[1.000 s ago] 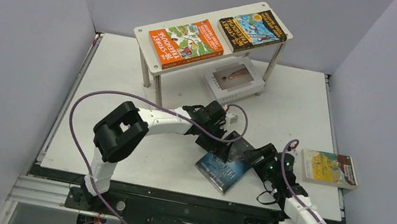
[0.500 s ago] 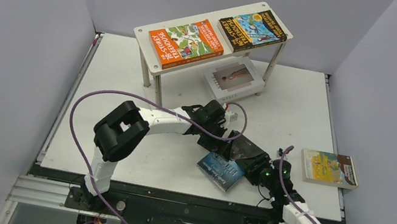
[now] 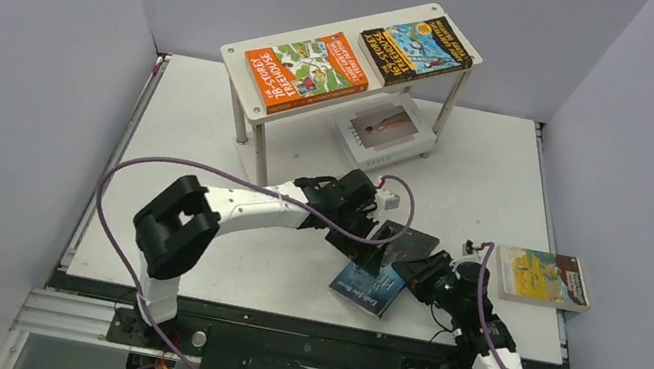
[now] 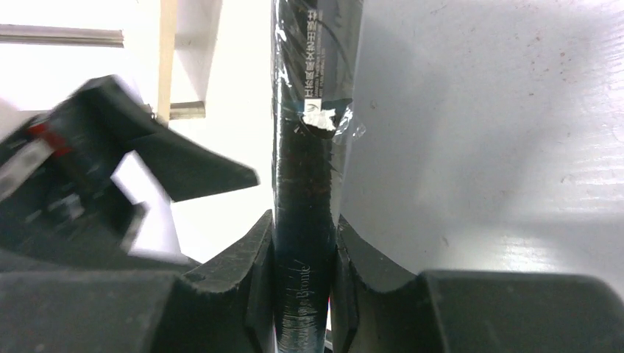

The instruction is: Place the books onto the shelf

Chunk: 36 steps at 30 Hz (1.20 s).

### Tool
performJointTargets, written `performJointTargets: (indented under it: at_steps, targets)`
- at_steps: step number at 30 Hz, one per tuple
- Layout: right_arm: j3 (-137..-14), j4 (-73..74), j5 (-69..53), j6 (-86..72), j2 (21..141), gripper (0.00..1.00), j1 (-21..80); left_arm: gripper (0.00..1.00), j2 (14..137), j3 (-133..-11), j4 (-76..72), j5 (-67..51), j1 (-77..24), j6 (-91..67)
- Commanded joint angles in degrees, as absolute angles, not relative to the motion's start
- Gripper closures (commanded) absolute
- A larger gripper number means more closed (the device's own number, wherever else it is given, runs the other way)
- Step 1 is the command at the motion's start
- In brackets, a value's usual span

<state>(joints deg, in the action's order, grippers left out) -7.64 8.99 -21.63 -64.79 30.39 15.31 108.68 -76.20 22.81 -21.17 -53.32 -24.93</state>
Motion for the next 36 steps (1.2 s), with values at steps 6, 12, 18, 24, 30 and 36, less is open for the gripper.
performJointTargets:
  at_steps: [6, 12, 18, 24, 30, 36]
  targets:
    - [-19.14, 13.53, -20.14, -55.9, 34.93, 1.0, 15.45, 0.05, 81.75, -78.41, 35.61, -13.56, -54.67, -15.8]
    - [-21.88, 9.5, -21.09, -59.58, 34.3, 1.0, 15.62, 0.03, 71.52, -79.28, 38.38, -13.9, -52.17, -14.21]
    - [-23.2, 6.17, -23.31, -61.14, 33.71, 1.0, 16.07, 0.03, 62.91, -79.87, 39.74, -17.05, -41.35, -15.16]
    - [-24.09, -4.74, -28.39, -66.11, 33.2, 1.0, 16.99, 0.03, 57.87, -82.77, 42.75, -12.59, -36.79, -15.02]
    - [-29.94, -5.97, -31.12, -66.4, 35.12, 1.0, 18.5, 0.03, 53.69, -83.71, 41.14, -9.08, -34.02, -18.19]
    - [-47.8, 5.31, -33.38, -59.89, 37.19, 1.0, 18.64, 0.03, 51.62, -83.66, 39.56, 2.62, -33.32, -20.44]
